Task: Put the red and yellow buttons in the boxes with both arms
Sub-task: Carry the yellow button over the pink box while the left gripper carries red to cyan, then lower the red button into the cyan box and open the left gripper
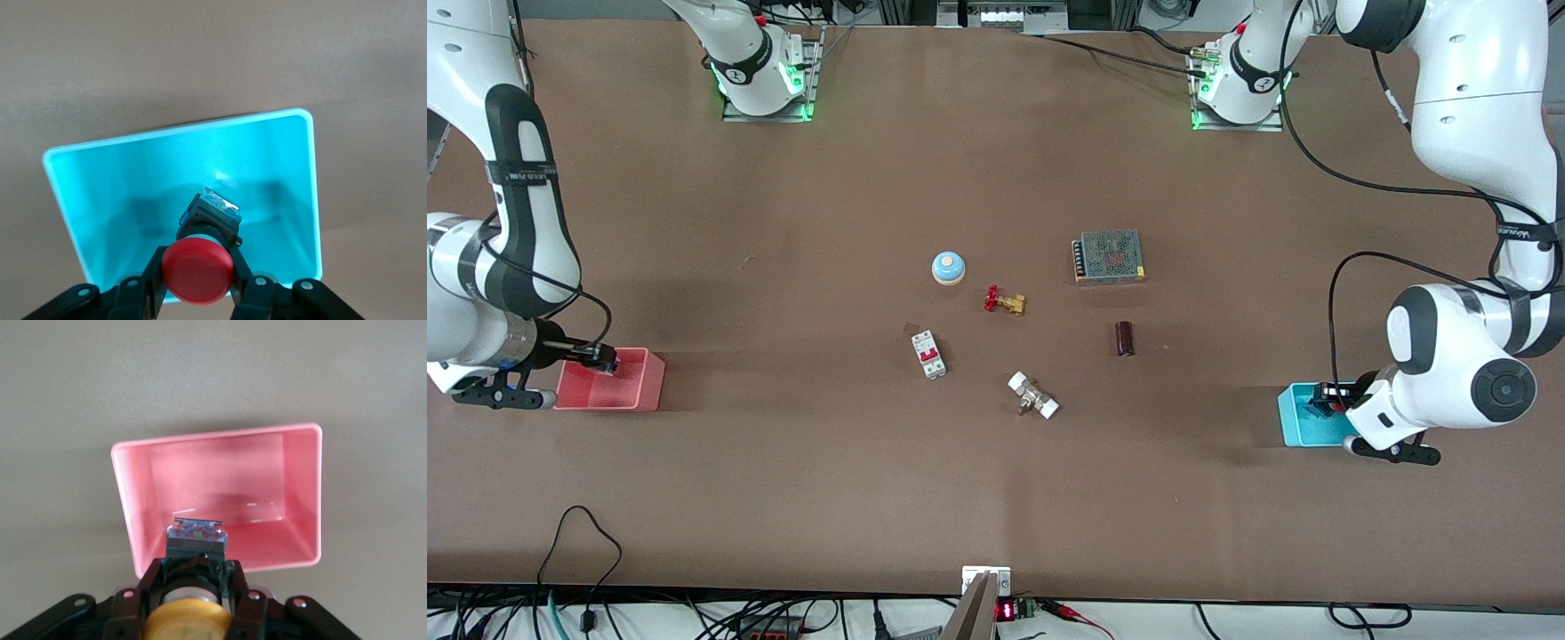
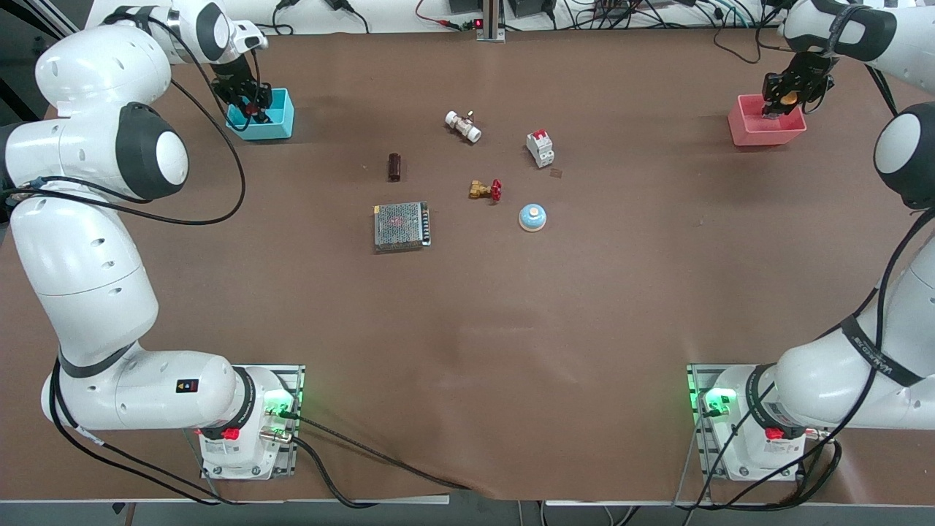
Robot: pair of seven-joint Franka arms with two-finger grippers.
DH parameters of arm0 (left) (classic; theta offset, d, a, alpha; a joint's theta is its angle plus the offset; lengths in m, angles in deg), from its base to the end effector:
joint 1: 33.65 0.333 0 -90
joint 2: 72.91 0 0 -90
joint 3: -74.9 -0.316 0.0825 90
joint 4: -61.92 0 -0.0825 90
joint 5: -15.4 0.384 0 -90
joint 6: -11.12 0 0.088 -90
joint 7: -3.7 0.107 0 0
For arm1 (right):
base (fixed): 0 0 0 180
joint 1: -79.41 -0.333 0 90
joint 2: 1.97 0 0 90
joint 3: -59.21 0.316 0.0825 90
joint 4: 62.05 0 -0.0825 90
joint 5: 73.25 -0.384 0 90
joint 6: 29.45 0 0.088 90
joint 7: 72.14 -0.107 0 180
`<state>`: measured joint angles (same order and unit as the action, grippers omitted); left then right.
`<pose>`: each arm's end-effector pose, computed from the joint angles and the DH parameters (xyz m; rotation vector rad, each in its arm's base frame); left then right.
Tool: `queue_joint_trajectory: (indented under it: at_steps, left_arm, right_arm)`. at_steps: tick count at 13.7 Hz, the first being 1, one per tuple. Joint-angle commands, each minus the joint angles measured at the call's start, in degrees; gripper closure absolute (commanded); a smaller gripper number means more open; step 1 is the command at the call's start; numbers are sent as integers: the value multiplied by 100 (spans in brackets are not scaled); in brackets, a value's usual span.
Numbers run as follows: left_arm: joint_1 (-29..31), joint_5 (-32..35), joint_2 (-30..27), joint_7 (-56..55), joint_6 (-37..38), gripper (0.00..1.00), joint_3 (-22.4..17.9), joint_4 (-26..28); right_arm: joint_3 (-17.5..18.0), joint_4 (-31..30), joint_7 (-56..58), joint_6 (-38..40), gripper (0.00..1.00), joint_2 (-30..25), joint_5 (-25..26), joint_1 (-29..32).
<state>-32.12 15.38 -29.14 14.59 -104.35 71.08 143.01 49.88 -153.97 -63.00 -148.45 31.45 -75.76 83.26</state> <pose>0.7076 0.0577 0.2333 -3.1021 0.1727 0.2606 0.6654 -0.1394 0.2846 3.1022 -0.1115 -0.1726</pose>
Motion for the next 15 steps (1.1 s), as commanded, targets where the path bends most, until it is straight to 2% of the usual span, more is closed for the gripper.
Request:
queue_joint_trajectory:
  at_steps: [1,2,4,6,8,11,15]
  left_arm:
    - [4,72,132,124,-19,69,-13,-111]
    - [4,72,141,124,-28,65,-13,-111]
    - [4,72,176,115,-124,46,-13,-111]
    - [-4,72,168,62,-177,31,-13,-128]
    - [-13,63,133,62,-177,3,-5,-172]
    - [-75,19,98,-60,-134,0,4,-655]
    - [-75,19,-463,-868,-11,0,74,-630]
  right_arm:
    - [80,480,263,78,67,313,31,151]
    - [80,578,385,78,67,418,31,195]
    - [89,587,509,61,67,481,14,282]
    - [89,587,510,61,67,577,-4,292]
    - [89,587,571,52,67,665,-4,292]
    - [97,605,606,-157,67,806,13,265]
    - [106,605,843,-597,67,1017,13,265]
